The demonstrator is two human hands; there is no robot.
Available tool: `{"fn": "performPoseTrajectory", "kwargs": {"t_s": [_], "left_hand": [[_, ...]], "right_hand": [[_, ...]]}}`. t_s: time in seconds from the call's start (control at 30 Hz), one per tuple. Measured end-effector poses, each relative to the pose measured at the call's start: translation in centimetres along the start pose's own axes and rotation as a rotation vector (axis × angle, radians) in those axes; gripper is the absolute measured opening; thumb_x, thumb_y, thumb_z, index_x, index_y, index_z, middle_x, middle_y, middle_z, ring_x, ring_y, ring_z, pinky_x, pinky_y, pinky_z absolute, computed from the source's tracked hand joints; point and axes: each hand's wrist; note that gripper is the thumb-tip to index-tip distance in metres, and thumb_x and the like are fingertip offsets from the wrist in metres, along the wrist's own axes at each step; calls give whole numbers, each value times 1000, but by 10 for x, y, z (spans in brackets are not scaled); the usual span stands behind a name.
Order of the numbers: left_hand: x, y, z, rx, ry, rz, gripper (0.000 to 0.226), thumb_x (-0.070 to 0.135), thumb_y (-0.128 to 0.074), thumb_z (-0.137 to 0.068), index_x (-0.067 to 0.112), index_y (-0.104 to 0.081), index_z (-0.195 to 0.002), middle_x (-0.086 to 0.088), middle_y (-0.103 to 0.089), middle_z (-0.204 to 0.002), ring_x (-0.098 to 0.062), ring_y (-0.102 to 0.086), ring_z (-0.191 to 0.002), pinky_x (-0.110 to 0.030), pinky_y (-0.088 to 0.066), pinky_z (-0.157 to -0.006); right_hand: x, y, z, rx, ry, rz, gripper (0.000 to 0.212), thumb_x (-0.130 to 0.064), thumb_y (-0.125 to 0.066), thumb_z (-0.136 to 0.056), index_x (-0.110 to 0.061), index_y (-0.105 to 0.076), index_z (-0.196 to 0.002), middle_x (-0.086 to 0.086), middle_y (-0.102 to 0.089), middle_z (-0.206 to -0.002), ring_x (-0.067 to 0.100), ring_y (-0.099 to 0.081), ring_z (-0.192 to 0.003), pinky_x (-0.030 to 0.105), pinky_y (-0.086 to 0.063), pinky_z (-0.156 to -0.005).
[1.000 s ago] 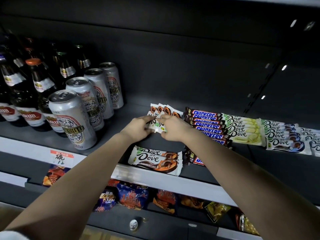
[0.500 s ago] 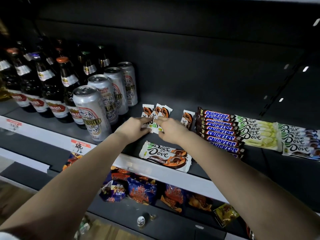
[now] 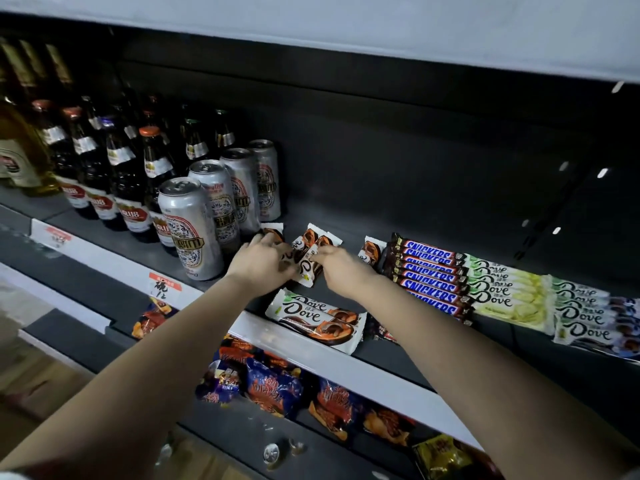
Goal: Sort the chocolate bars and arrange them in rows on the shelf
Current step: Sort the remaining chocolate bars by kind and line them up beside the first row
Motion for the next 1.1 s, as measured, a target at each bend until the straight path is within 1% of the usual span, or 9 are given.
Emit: {"fn": "performPoseTrajectory", "kwargs": {"t_s": [0.17, 0.27, 0.37, 0.47, 0.6, 0.7, 0.8, 0.97, 1.1], "left_hand": [[28, 0, -6, -53, 50, 75, 60, 59, -55, -81, 26, -51, -132, -5, -49, -135, -26, -37, -128, -38, -34, -103], [42, -3, -13, -113, 109, 85, 60, 57, -63, -77, 21, -58, -124, -8, -52, -128, -28, -40, -124, -37, -40, -100], [47, -9, -18, -134, 166, 149, 49, 47, -65, -77, 16, -62, -114, -9, -58, -115, -26, -48, -115, -38, -46, -93], [46, -11, -20, -154, 160, 187, 49, 43, -67, -75, 19, -61, -118, -6, -64, -108, -24, -54, -108, -35, -49, -90], [33, -6, -19, -192, 112, 279, 58, 35, -73, -72, 22, -57, -126, 1, -63, -121, -17, -56, -114, -28, -44, -99], [15, -4, -14, -188, 75, 297, 54, 29, -73, -74, 20, -58, -125, 3, -62, -124, -14, -54, -117, -18, -37, -98], [-2, -4, -13, -145, 86, 280, 52, 33, -72, -75, 21, -60, -124, 0, -63, -124, -17, -55, -116, -22, -39, -96], [-6, -3, -9, -88, 38, 250, 52, 37, -71, -77, 23, -58, -126, -5, -60, -126, -22, -51, -119, -30, -42, -99], [-4, -1, -11, 41, -35, 195, 55, 38, -68, -77, 21, -56, -128, -5, -56, -127, -22, -46, -123, -29, -41, -98]], "right_hand": [[19, -1, 4, 12, -67, 10, 64, 0, -42, -89, -25, -26, -146, -2, -20, -153, 31, -47, -122, 39, -45, -97], [23, 0, 5, 63, -54, -7, 64, -1, -41, -89, -27, -25, -146, -4, -18, -154, 34, -48, -119, 41, -43, -99], [23, -2, 3, 85, -19, -9, 63, -1, -40, -91, -23, -22, -147, -3, -14, -155, 32, -39, -129, 40, -32, -109], [26, -3, -2, 83, 13, 33, 63, -3, -42, -92, -22, -20, -147, -1, -13, -156, 24, -22, -140, 38, -18, -115], [30, -5, -9, -12, 32, 40, 59, -3, -40, -94, -23, -22, -146, -2, -14, -156, 19, -10, -144, 43, -11, -116], [30, -4, -13, -33, 62, 37, 57, -1, -42, -93, -22, -29, -144, -1, -27, -151, 19, -20, -141, 45, -14, -115], [26, -5, -16, -24, 71, 64, 57, 0, -47, -90, -20, -33, -142, 2, -36, -140, 25, -36, -130, 45, -18, -114], [18, -12, -15, 16, 29, 121, 74, 4, -53, -83, -19, -21, -145, 7, -29, -133, 34, -37, -122, 46, -39, -101], [14, -1, -9, 124, 33, 137, 81, 10, -55, -77, -14, -19, -145, 10, -24, -139, 31, -33, -126, 42, -40, -97]]}}
Point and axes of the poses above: each hand's wrist, its own z-axis away from the middle knuckle, its own y-axis out of the back of the hand, x = y × z
